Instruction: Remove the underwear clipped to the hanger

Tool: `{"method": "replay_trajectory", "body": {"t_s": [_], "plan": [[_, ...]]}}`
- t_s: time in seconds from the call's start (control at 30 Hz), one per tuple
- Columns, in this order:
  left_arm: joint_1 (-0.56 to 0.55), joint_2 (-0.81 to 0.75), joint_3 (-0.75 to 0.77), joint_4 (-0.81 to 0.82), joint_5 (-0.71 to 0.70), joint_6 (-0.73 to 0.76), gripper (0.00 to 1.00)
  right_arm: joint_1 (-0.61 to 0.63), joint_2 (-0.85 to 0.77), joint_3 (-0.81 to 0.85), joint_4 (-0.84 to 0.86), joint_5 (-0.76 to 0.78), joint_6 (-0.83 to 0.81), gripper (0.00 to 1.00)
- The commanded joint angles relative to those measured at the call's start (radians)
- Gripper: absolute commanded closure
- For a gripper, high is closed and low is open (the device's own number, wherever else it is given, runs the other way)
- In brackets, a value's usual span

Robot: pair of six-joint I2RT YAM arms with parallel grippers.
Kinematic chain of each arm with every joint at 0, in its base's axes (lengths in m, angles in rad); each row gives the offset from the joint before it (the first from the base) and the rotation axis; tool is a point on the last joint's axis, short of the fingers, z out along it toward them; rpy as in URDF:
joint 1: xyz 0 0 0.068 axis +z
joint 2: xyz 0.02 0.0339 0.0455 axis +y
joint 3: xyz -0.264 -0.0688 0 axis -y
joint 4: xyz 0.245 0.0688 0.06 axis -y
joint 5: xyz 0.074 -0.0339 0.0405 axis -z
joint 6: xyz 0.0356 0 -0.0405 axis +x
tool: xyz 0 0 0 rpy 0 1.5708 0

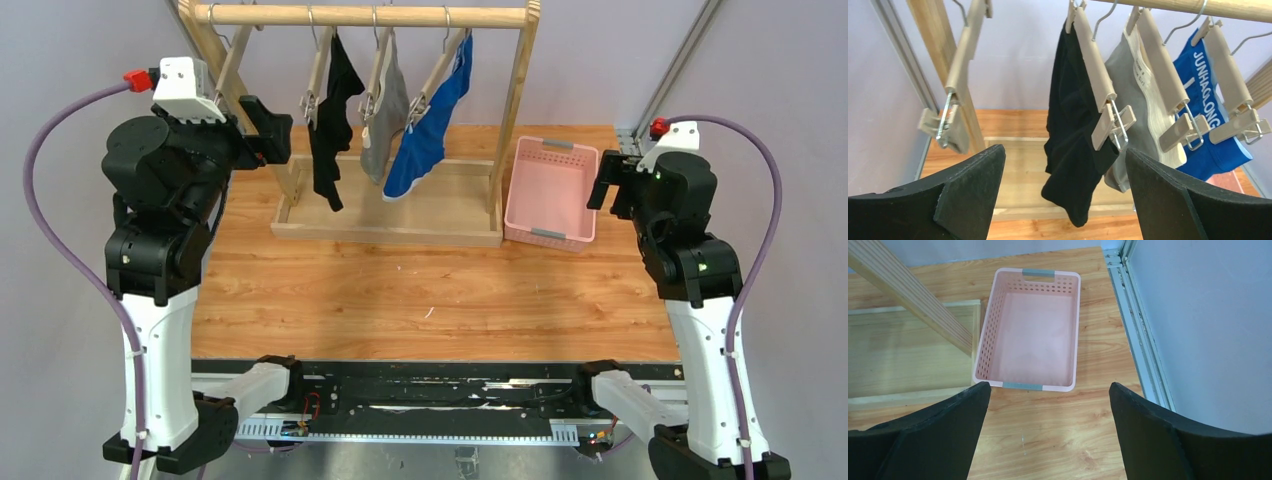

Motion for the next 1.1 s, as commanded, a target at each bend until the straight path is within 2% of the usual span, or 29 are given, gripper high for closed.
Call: {"method": "replay_trajectory", "body": {"t_s": [0.0, 0.1, 0.4, 0.77, 0.93, 1.07], "plan": [[-0.004, 0.022, 0.011, 0.051, 0.079, -0.003, 0.02, -0.004, -0.045, -0.015, 0.034, -0.025, -0.028, 0.09], [-0.004, 0.058, 0.053, 0.051, 0.070, -0.005, 0.02, -0.003, -0.066, -0.030, 0.056, -0.068, -0.040, 0.09], [-0.004, 0.241, 0.316, 0.018, 0.084, -0.032, 0.02, -0.004, -0.065, -0.051, 0.065, -0.107, -0.043, 0.09], [-0.004, 0.333, 0.365, 0.057, 0.138, -0.037, 0.00, -0.004, -0.072, -0.095, 0.102, -0.191, -0.032, 0.14], [-0.004, 0.371, 0.365, 0.063, 0.203, -0.042, 0.14, -0.002, -0.084, -0.102, 0.118, -0.208, -0.028, 0.14], [-0.004, 0.396, 0.364, 0.061, 0.217, -0.029, 0.19, -0.002, -0.098, -0.120, 0.137, -0.224, -0.019, 0.15]]}}
